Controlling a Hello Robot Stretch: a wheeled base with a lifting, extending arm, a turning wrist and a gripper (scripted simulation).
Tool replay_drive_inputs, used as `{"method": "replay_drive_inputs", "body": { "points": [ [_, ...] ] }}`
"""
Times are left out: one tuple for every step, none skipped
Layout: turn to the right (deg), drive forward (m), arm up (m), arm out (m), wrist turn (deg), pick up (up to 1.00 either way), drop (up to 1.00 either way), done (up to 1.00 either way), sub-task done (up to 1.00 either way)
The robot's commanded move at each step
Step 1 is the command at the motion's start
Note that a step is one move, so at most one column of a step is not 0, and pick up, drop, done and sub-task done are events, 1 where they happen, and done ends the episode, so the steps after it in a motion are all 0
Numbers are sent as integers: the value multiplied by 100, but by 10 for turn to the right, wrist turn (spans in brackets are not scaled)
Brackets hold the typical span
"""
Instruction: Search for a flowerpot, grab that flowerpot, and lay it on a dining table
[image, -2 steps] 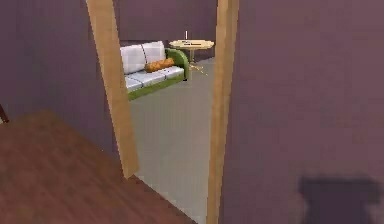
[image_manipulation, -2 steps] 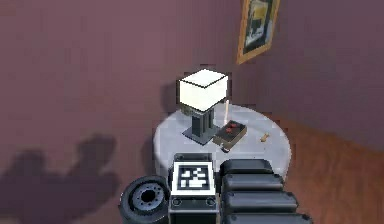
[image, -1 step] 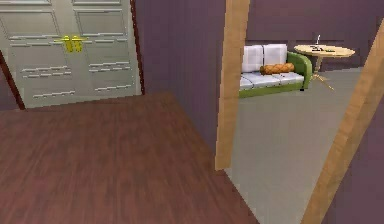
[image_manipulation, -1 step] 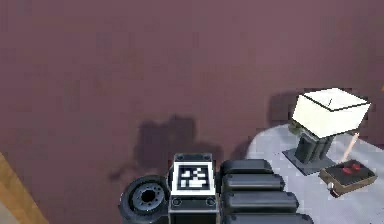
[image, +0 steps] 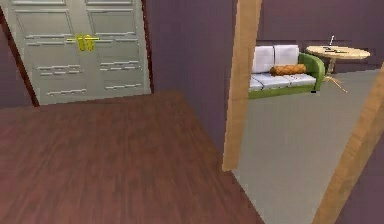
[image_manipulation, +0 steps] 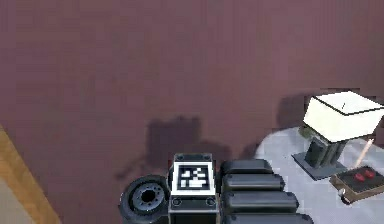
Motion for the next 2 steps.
{"method": "replay_drive_inputs", "body": {
  "points": [
    [450,0,0,0,0,0,0,0,0],
    [450,0,0,0,0,0,0,0,0]
  ]
}}
